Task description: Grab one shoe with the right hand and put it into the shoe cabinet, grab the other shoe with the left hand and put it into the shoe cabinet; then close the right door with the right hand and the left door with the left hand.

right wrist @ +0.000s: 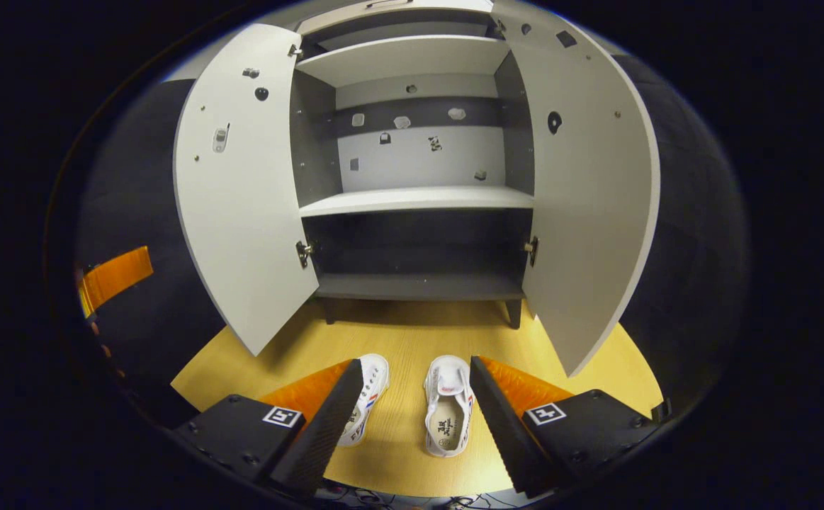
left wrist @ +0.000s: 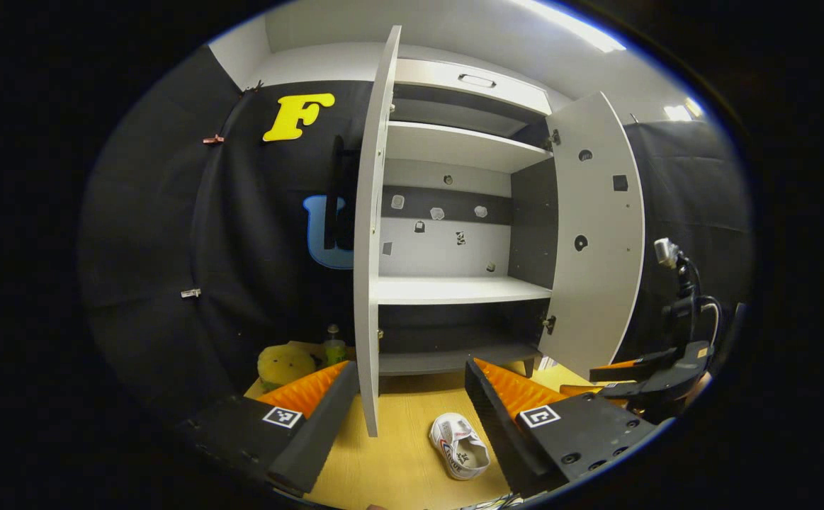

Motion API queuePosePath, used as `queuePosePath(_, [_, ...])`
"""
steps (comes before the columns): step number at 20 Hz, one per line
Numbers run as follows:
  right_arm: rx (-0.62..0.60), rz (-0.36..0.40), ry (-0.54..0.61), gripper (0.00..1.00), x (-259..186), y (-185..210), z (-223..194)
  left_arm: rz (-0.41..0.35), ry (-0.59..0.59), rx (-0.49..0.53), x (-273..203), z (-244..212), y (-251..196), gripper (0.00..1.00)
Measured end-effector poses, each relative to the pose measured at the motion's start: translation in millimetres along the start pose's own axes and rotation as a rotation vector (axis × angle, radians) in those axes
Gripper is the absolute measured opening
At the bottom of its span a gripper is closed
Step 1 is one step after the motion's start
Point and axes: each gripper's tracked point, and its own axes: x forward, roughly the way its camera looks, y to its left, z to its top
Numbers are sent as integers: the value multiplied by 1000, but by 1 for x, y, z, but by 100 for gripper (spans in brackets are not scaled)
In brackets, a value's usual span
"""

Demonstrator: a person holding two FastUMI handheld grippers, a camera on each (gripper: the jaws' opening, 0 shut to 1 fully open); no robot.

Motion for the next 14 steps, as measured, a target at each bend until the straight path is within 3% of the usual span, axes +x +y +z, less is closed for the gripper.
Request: queuePosePath(14, [45,-11,357,99,98,-13,-143,99,115,10,-8,-39,14,95])
